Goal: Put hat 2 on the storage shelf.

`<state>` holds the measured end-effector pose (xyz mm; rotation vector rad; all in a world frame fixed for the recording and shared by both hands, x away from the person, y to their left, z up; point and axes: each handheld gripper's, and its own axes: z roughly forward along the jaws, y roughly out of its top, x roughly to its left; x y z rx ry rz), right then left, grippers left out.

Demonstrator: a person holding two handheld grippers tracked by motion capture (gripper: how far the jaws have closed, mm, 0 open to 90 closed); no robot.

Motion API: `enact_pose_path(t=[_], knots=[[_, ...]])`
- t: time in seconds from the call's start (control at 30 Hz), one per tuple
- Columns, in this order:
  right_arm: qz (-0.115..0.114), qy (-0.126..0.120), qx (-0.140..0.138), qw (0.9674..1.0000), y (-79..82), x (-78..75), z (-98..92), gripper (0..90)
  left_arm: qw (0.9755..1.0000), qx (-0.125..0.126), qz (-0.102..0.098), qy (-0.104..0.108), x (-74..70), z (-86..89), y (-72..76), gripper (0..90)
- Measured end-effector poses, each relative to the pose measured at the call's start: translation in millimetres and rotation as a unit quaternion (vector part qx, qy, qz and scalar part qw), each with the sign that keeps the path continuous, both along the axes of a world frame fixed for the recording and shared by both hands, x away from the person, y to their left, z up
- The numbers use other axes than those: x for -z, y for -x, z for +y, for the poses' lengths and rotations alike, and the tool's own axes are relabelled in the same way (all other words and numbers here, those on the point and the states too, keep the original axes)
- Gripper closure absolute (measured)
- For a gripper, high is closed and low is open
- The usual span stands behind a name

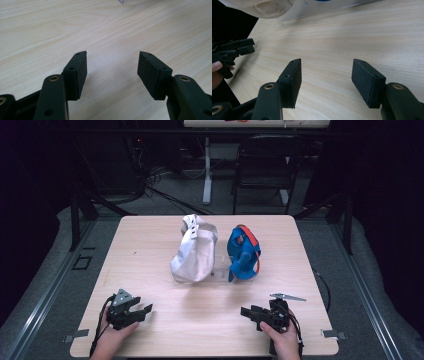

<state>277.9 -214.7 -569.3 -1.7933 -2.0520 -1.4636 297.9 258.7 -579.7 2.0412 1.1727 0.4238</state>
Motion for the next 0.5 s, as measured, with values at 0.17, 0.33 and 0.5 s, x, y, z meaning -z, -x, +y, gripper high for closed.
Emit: enact_pose_path(t=[0.17,0.33,0.5], knots=[[0.001,0.005,-0.002,1.0000,-0.4,-0.5,-1.2,41.2,1.0000,0.000,-0.003,0.001,0.5,-2.2,-0.3,41.4],[0.003,-0.009,0.005,0.9999,-0.2,-0.5,-2.0,41.3,0.9997,-0.017,0.004,0.015,-4.4,-5.4,2.2,41.4],[0.026,-0.092,0.010,0.9953,-1.7,0.7,-11.9,41.3,0.9990,0.016,-0.001,0.041,-12.2,-23.8,4.6,41.4]])
